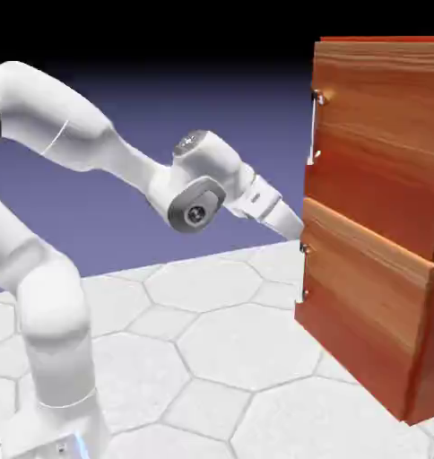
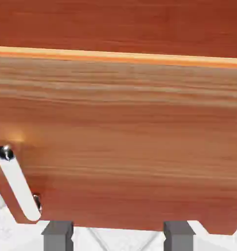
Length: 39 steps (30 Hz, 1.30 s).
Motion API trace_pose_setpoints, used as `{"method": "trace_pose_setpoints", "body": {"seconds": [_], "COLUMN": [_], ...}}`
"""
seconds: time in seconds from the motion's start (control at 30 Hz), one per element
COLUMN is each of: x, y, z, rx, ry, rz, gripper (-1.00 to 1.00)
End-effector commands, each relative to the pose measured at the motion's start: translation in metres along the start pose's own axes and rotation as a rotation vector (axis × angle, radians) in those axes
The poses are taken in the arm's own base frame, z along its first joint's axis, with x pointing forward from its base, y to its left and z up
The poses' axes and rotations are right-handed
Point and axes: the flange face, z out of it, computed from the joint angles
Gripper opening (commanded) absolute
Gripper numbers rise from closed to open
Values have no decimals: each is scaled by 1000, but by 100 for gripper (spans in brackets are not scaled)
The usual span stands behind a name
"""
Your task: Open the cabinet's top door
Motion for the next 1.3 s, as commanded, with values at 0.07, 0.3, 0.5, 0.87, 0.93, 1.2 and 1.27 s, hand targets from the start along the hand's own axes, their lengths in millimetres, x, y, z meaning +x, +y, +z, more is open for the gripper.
{"method": "trace_pose_setpoints", "body": {"seconds": [0.07,0.3,0.5,0.87,0.93,1.2,1.27], "x": [16,44,57,57,54,35,29], "y": [-10,-32,-50,-84,-90,-116,-122], "z": [-14,-47,-73,-104,-107,-106,-103], "rx": [36,145,258,484,524,664,693], "ry": [38,99,116,47,21,-129,-176], "rz": [177,577,905,1467,1563,1936,2026], "gripper": [0,0,0,0,0,0,0]}}
